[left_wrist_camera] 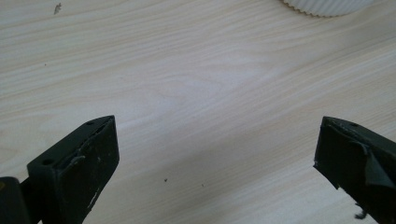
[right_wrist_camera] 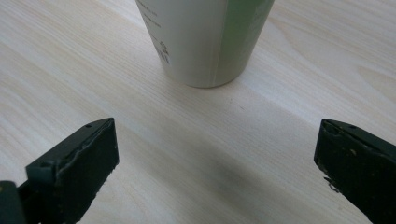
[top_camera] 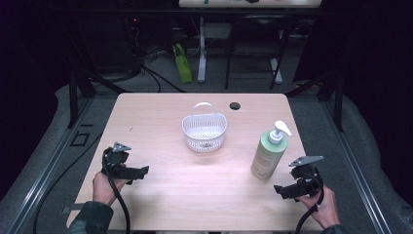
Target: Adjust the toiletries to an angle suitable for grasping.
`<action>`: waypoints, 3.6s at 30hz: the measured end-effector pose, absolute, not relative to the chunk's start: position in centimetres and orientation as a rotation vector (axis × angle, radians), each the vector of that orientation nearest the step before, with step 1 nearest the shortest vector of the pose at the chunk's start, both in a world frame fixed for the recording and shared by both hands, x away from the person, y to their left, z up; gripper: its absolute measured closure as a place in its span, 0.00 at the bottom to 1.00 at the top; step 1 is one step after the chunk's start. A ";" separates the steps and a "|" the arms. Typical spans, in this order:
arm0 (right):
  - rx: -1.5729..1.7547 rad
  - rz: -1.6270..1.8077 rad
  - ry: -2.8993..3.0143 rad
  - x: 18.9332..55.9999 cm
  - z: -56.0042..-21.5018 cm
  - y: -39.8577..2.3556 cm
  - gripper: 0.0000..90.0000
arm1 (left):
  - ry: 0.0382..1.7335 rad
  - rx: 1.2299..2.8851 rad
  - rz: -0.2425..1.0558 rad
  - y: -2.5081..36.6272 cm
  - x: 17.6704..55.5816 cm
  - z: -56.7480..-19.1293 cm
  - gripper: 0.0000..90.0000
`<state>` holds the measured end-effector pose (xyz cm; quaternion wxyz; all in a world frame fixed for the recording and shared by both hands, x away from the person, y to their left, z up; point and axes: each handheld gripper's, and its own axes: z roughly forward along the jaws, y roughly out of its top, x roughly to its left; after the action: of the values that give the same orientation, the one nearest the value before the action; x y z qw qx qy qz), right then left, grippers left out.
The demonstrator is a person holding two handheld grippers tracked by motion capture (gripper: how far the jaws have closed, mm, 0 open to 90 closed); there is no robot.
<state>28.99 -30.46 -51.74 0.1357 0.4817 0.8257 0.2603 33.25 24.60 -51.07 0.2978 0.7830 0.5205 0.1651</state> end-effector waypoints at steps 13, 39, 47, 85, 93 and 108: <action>1.374 0.794 2.336 28.9 -51.1 -30.5 0.00 | 1.346 2.107 0.444 23.9 33.2 -50.6 0.00; 1.305 0.968 2.272 29.5 -49.1 -29.5 0.00 | 1.318 2.163 0.458 24.0 34.2 -50.8 0.00; 1.282 1.039 2.223 30.3 -48.4 -29.3 0.00 | 1.317 2.141 0.469 24.2 34.2 -50.6 0.00; 1.217 1.114 2.104 32.7 -46.7 -27.3 0.13 | 1.294 2.154 0.476 24.2 34.1 -50.5 0.00; 1.202 1.118 2.103 32.7 -46.8 -27.0 0.13 | 1.293 2.154 0.490 24.1 34.0 -50.5 0.00; 1.134 1.158 2.148 33.0 -47.0 -24.5 0.13 | 1.292 2.165 0.490 24.1 34.1 -50.5 0.00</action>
<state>33.02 -24.54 -46.98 0.2235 0.4108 0.7781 0.4193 34.07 24.06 -50.54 0.2826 0.8086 0.4824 0.1832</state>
